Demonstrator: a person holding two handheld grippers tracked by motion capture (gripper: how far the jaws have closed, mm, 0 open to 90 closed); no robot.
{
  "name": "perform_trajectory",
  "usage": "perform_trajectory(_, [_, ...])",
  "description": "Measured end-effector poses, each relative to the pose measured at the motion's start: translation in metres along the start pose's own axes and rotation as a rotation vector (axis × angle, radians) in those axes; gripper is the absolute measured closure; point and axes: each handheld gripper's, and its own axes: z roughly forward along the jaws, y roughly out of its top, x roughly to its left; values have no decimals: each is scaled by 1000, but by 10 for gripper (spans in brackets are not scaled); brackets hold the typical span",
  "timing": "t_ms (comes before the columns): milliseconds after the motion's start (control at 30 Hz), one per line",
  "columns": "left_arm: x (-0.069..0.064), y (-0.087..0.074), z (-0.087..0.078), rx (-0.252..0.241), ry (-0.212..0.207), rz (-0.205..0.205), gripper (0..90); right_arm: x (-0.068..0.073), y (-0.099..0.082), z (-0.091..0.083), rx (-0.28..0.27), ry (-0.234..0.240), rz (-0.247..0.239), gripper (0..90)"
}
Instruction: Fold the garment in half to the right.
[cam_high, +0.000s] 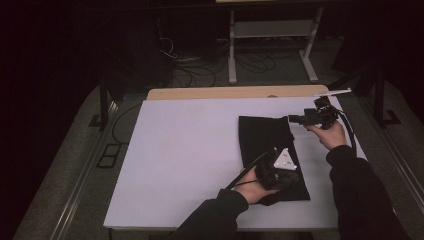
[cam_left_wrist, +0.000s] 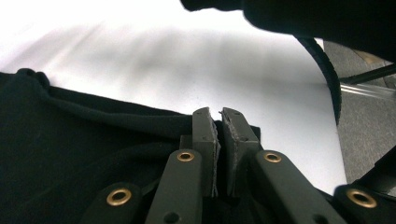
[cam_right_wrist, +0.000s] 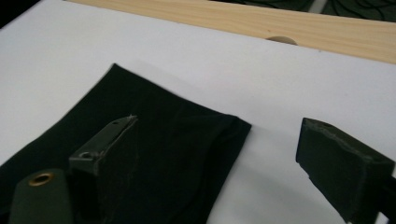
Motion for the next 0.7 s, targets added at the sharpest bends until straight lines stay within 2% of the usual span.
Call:
perform_trajectory(67, [0,2,2,6,1,7,832,0,-2,-6,-10,20,-3,100])
perform_trajectory(100, [0,3,4,9,-1,6,832,0,-3,-8,-9,25,-3,58])
perform_trajectory(233, [-1,8,10,27,-5,22,833,0,-9,-16,-8,24,-9,13])
perform_trajectory(533, [-2,17,27,70,-16,45,833,-1,-32,-35,-30,19,-5,0])
perform_trajectory(700, [-3,18,35,96,-22,37,833,-5,-45,-45,-45,12,3,0])
